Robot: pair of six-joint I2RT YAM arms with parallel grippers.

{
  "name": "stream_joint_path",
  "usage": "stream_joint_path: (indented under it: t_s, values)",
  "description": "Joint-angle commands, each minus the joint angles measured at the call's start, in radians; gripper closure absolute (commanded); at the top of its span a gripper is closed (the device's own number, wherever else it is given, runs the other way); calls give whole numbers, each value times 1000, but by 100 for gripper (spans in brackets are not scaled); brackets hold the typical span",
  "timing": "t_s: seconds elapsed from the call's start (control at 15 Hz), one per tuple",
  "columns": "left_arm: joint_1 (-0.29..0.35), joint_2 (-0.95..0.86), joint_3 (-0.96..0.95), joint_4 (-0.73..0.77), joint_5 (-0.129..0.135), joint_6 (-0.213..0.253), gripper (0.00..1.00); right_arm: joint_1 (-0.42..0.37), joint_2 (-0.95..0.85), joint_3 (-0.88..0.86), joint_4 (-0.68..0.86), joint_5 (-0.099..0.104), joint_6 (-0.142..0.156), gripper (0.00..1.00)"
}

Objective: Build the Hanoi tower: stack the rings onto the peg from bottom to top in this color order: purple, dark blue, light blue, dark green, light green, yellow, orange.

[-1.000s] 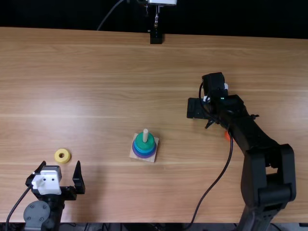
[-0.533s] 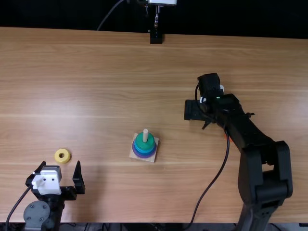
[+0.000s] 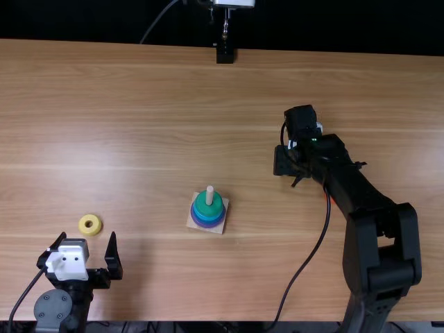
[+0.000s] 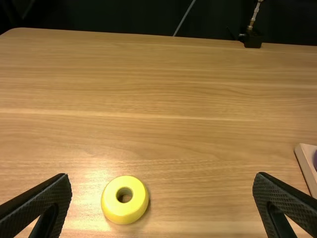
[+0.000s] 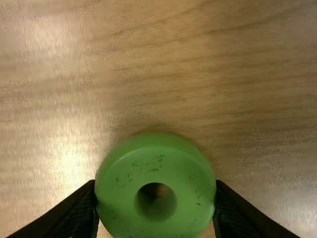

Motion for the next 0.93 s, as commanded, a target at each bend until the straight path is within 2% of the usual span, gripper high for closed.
stream_joint_path:
  t_s: [0.0, 0.07, 0.2, 0.4, 0.87]
  values:
    - [-11, -16, -105, -81, 2, 14, 0, 11, -46, 60, -60, 11, 0, 100]
    - [-11, -16, -105, -81, 2, 16, 0, 20, -61, 90, -139, 1, -6, 100]
    - [-11, -16, -105, -81, 2, 14, 0, 57, -113, 150, -286, -2, -11, 100]
    - [-11, -16, -105, -79, 2, 16, 0, 120, -189, 215, -396, -24, -9, 100]
    - [-11, -16, -105, -81, 2, 14, 0, 371, -324, 334, -553, -26, 4, 100]
